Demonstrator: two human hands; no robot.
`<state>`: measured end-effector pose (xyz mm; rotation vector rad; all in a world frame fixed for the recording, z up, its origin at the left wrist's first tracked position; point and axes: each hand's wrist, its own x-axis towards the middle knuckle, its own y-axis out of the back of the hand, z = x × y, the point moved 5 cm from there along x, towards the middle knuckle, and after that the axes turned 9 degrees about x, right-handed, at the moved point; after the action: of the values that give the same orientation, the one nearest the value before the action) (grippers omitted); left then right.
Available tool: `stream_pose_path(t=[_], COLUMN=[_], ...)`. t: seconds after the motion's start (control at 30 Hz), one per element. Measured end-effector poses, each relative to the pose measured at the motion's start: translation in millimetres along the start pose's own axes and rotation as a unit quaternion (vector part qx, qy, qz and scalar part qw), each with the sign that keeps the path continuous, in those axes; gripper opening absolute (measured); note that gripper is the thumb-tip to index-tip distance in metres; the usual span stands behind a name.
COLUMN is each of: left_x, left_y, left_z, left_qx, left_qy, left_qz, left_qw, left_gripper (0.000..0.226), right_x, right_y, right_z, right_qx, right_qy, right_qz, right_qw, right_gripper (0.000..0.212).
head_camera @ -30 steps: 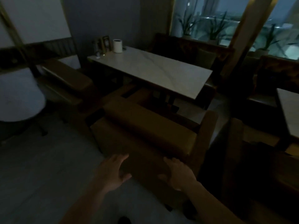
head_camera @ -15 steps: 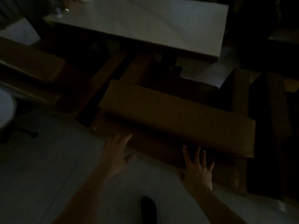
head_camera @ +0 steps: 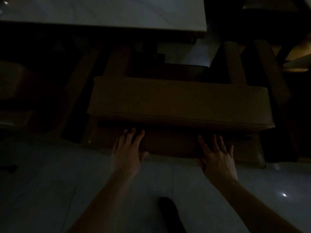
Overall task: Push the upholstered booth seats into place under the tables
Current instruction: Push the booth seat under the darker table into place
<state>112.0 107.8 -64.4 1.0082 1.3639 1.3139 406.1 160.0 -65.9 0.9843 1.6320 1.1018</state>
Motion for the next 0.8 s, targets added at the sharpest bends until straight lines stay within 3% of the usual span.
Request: stream_pose_path(t=[0.5, 0.63, 0.8], left_x=[-27.4, -39.0, -38.7], left_y=[-0.8, -5.2, -8.7], left_z=[-25.7, -48.4, -84.4], left_qx=[0.006, 0.023, 0.045], left_qy=[-0.037, -0.074, -0.077], left_qz=[-0.040, 0.009, 0.035], left_qw=[0.998, 0.997, 0.995], left_gripper=[0.071, 0.069, 0.078], right_x=[-42.1, -59.0, -54.4], right_y=[-20.5, -25.2, -32.1], right_z=[-21.7, -38.1, -67.0], right_qx=[0.007, 0.018, 0.046], right_qy=[-0.049, -0.069, -0.071], right_qz=[0.017, 0.025, 0.024], right_qw=[0.999, 0.997, 0.996], right_gripper=[0.083, 0.091, 0.079])
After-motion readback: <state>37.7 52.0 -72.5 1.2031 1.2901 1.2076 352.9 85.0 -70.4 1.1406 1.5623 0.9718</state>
